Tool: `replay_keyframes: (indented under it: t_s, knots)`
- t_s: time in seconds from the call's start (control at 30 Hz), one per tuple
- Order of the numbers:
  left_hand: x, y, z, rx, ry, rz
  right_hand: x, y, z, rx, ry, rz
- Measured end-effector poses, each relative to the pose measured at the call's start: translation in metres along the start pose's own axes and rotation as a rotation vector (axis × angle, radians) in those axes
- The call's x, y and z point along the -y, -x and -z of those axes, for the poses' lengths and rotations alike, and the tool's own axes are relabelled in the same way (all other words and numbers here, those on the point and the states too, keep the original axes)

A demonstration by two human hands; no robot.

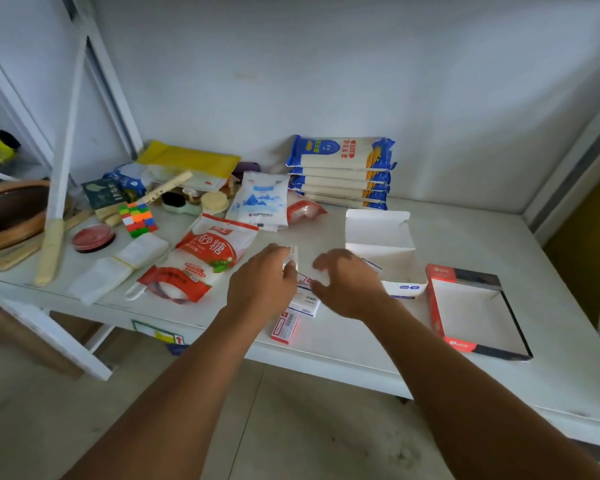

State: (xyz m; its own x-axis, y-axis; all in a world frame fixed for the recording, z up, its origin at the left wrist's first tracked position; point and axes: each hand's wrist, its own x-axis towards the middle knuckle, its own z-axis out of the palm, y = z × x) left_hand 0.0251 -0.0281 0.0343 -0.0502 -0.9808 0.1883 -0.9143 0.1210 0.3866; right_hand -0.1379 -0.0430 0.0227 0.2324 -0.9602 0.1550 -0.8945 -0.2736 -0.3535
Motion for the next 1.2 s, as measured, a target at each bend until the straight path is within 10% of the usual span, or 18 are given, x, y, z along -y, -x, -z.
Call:
replay_keyframes:
  t_s: [0.33,0.63,0.93,1.2]
  knots:
    - [-0.002,-0.003,0.000,-0.018,-0.005,0.009,0.026,0.003,-0.029,0.035,0.203,0.081]
    - [-0.011,-0.008,-0.004,0.002,0.049,0.023,-0.048,-0.012,0.055,-0.117,-0.910,-0.440]
    - [-0.023,-0.011,-0.016,0.024,0.043,0.014,-0.109,0.007,0.070,-0.085,-0.204,-0.485]
    - [-0.019,-0.011,-0.008,-0.054,0.011,0.078,-0.076,0.005,0.056,-0.209,-0.222,-0.365]
